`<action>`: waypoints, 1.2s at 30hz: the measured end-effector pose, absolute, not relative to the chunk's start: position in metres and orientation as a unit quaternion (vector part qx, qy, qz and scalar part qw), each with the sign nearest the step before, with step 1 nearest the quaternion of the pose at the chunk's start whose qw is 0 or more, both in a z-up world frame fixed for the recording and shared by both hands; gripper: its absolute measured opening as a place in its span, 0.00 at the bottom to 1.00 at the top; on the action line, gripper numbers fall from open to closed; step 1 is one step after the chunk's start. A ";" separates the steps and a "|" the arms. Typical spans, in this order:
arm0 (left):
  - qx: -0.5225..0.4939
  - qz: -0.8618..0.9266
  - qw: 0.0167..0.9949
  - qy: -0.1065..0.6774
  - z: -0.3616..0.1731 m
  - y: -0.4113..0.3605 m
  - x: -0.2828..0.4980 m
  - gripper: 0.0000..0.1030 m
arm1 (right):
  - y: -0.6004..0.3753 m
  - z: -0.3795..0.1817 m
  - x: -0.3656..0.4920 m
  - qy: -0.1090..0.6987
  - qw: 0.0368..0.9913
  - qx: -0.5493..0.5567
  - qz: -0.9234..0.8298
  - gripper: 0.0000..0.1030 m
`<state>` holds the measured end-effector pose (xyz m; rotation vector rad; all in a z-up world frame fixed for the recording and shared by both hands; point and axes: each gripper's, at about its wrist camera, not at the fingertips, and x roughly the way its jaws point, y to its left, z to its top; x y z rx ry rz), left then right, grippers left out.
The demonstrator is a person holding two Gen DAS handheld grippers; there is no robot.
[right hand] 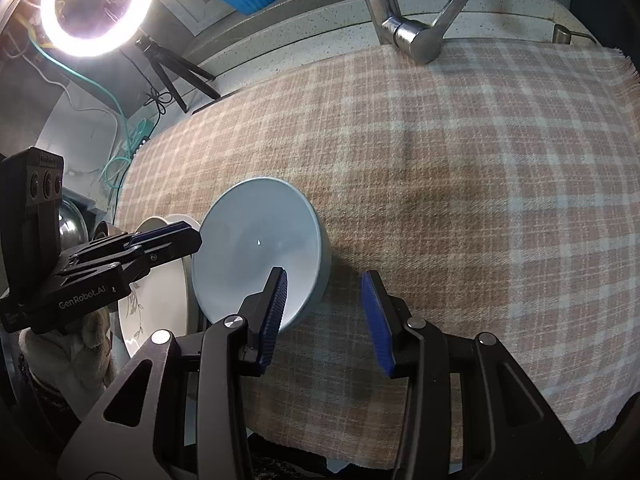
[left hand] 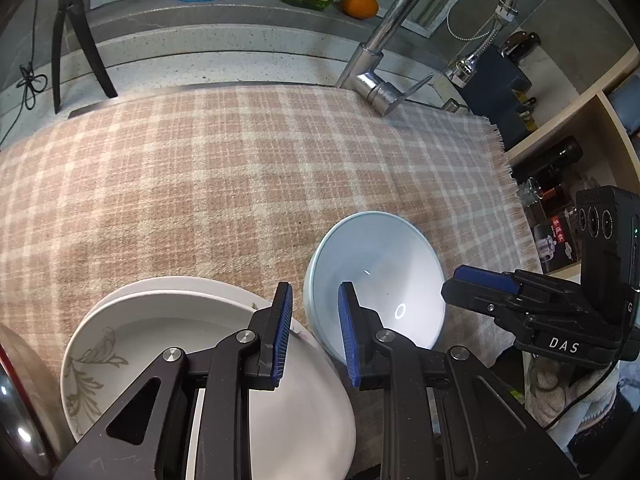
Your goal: Organize plates and bowls
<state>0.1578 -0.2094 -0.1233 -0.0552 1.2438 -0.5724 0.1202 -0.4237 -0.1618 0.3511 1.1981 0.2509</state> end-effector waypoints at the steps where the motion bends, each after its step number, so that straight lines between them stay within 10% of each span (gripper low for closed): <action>1: -0.024 -0.264 0.773 0.576 -0.124 -0.210 0.158 0.21 | -0.424 -0.164 0.121 0.560 0.802 0.167 0.119 0.40; 20: -0.010 -0.272 0.758 0.592 -0.136 -0.223 0.167 0.11 | -0.426 -0.176 0.124 0.571 0.786 0.198 0.131 0.14; 36: -0.027 -0.278 0.770 0.573 -0.117 -0.218 0.164 0.11 | -0.423 -0.145 0.124 0.549 0.804 0.189 0.128 0.14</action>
